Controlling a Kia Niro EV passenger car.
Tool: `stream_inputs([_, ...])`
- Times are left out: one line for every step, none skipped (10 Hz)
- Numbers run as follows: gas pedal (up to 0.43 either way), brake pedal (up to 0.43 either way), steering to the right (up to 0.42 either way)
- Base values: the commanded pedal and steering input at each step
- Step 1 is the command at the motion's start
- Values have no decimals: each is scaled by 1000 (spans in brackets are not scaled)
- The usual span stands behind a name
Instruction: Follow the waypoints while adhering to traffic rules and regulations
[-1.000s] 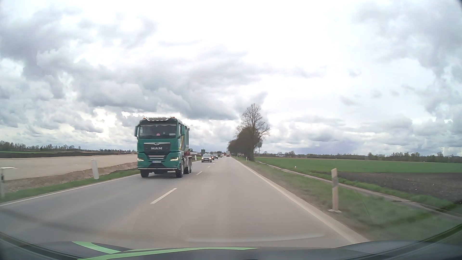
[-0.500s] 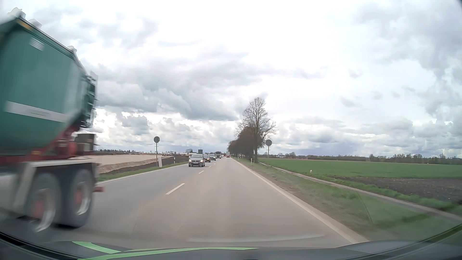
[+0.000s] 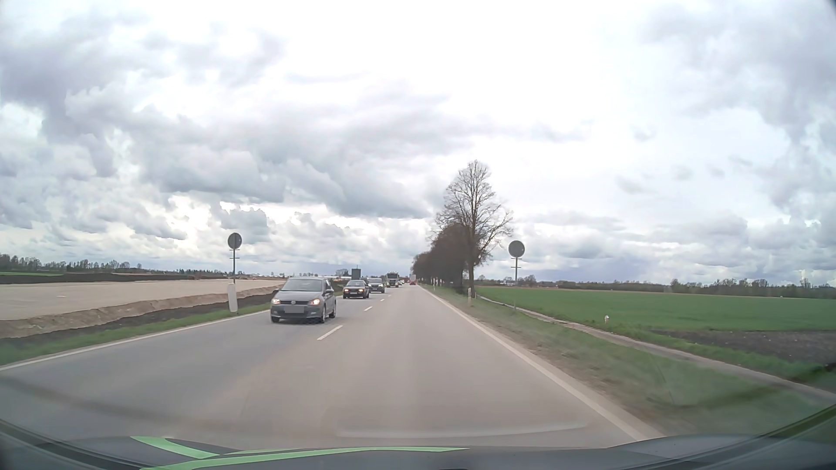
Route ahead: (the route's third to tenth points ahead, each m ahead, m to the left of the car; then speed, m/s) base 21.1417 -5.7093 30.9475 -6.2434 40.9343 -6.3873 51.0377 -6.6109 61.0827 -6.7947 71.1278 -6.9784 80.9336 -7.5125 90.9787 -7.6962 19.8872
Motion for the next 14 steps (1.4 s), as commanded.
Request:
stream_inputs([209,0,2])
stream_inputs([209,0,2])
stream_inputs([220,0,2])
stream_inputs([220,0,2])
stream_inputs([220,0,2])
stream_inputs([228,0,2])
stream_inputs([240,0,2])
stream_inputs([240,0,2])
stream_inputs([240,0,2])
stream_inputs([248,0,2])
stream_inputs([248,0,2])
stream_inputs([248,0,2])
stream_inputs([248,0,2])
stream_inputs([248,0,2])
